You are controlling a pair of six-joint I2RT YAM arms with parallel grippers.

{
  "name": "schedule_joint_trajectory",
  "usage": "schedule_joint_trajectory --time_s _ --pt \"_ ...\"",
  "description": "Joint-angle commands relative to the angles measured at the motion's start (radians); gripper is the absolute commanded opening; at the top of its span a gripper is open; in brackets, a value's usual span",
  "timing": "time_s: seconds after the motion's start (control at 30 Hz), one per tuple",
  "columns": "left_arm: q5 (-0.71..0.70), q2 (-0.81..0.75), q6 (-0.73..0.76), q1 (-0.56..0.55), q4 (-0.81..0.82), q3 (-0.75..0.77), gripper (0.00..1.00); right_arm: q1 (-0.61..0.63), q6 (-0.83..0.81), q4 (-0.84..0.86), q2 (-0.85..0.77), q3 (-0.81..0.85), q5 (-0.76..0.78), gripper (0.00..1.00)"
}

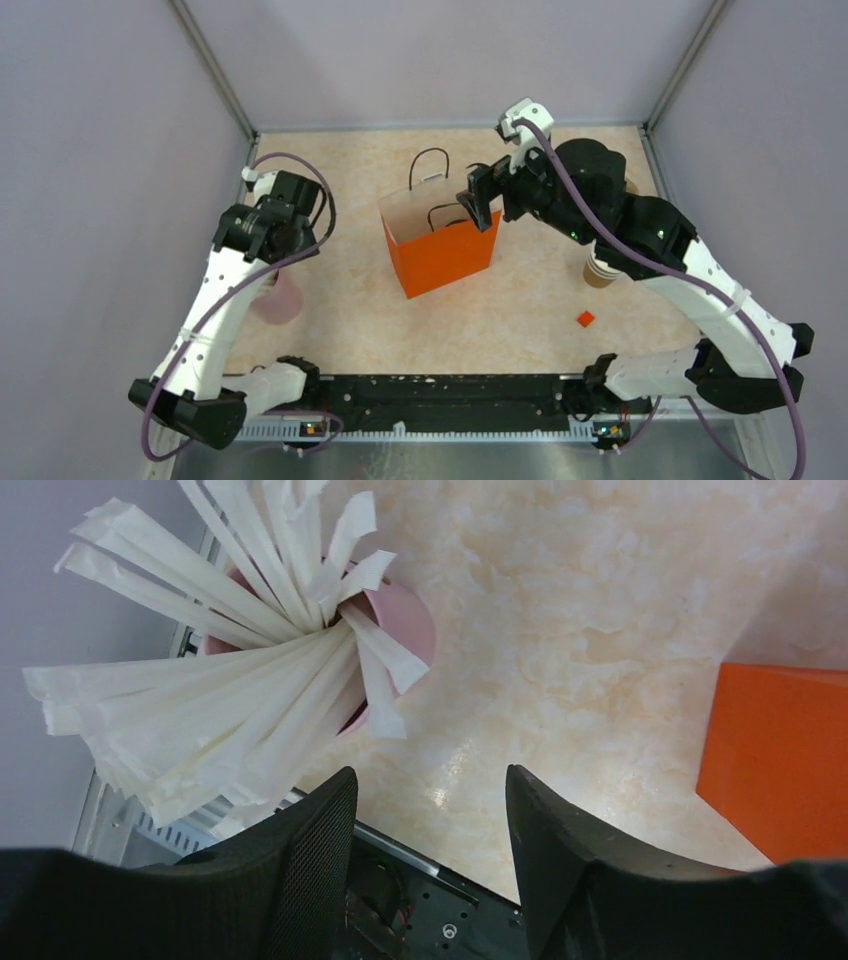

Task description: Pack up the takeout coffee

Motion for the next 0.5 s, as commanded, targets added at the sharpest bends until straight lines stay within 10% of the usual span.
schedule_joint_trajectory --time_s 0.0,0.47 --pt "-0.055 -0.056 0.067 0.065 0.076 -0.04 0.61 -0.01 -0.013 0.018 -0.031 -0.022 0.026 0.93" --pt "0.09 -0.022 0.211 0.191 0.226 -0.113 0.29 -0.01 -0.043 0.021 -0.033 -0.02 0.047 0.93"
